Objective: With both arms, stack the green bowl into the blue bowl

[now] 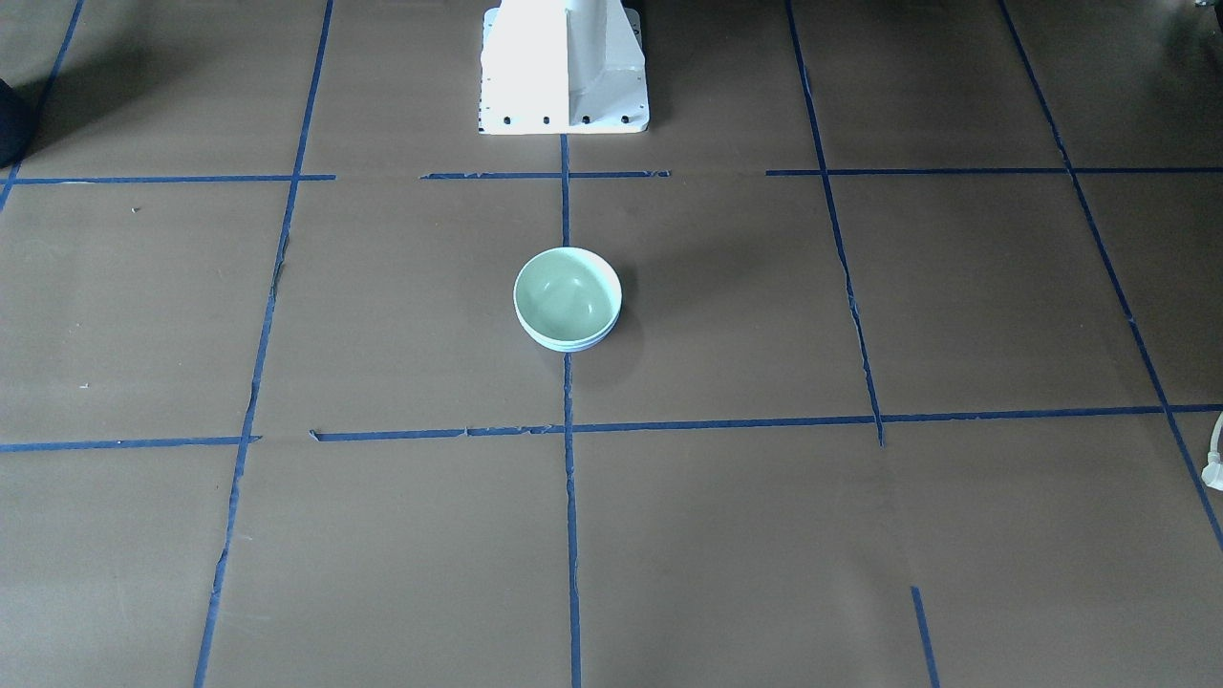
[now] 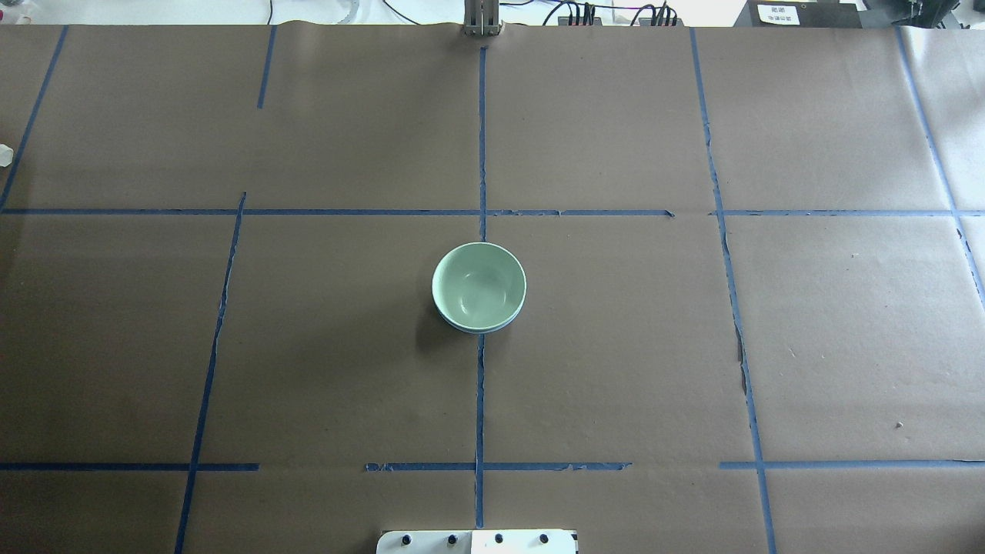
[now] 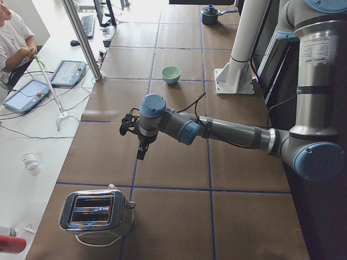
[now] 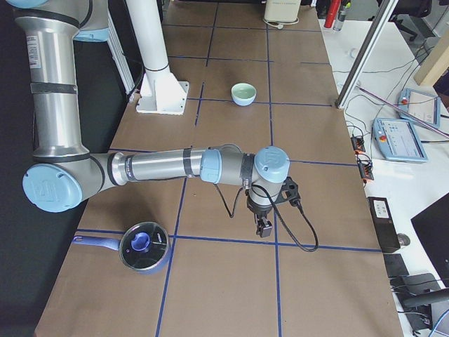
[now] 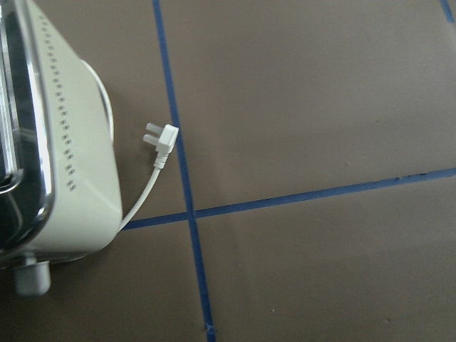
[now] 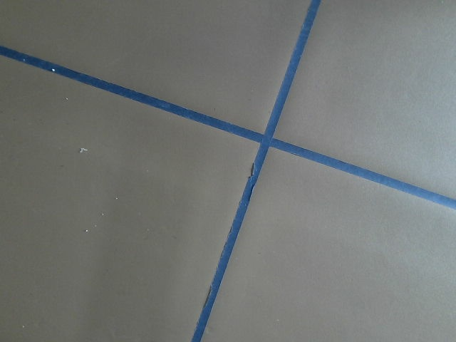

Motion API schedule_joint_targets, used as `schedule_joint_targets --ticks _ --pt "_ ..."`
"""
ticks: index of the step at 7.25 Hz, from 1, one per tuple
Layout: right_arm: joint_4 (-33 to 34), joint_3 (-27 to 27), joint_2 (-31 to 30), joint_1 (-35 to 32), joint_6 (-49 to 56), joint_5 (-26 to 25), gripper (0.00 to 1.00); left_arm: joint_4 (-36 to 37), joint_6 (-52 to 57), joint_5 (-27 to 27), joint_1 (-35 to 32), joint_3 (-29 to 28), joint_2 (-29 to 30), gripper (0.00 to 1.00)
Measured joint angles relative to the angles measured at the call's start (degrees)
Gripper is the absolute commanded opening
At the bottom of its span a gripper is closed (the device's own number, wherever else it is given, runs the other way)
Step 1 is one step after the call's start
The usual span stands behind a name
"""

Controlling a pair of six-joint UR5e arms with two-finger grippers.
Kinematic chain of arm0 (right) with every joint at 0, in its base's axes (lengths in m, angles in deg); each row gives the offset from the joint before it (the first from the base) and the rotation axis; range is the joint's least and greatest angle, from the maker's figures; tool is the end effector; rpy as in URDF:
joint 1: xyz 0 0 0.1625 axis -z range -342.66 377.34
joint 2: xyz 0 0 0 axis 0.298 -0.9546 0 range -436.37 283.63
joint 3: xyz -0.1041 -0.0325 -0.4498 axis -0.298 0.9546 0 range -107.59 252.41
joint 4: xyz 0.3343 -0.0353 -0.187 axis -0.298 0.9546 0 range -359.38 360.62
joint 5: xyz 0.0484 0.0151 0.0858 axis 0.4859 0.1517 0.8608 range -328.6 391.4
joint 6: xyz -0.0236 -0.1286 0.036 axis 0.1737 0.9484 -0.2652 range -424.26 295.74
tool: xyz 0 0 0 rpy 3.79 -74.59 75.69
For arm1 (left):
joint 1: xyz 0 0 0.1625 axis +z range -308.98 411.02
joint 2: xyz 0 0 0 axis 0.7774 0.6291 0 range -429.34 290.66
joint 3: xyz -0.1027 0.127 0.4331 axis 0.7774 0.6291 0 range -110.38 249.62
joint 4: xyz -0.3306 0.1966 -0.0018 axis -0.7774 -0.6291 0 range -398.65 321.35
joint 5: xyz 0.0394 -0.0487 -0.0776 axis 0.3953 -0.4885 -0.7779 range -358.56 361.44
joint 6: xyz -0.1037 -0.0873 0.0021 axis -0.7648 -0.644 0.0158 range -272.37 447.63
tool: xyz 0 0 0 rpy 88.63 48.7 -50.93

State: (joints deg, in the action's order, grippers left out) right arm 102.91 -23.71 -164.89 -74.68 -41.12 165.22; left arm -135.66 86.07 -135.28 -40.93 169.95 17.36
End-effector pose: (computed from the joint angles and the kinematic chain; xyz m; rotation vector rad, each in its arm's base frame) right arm 0.0557 -0.4593 0.6831 0.0910 -0.7665 -0.3190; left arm -0.0499 -0.4493 0.6465 0.2339 0.8102 0.0423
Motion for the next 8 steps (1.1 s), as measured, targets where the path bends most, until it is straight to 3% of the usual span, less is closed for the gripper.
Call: schedule_joint_targets --ticks 2,4,8 --pt "-0.17 0.10 0.17 0.53 -1.94 1.27 1.00 7.58 2.50 -1.24 0.59 -0.30 0.15 1.00" --pt "-0.52 -0.02 0.63 2.48 -4.31 -2.21 1.00 13.95 4.17 -1.20 3.79 0.23 -0.29 1.00" --pt "-0.58 -0.16 1.11 4.63 -5.58 -3.18 1.00 14.99 7.73 -0.82 4.70 -1.68 0.43 1.00"
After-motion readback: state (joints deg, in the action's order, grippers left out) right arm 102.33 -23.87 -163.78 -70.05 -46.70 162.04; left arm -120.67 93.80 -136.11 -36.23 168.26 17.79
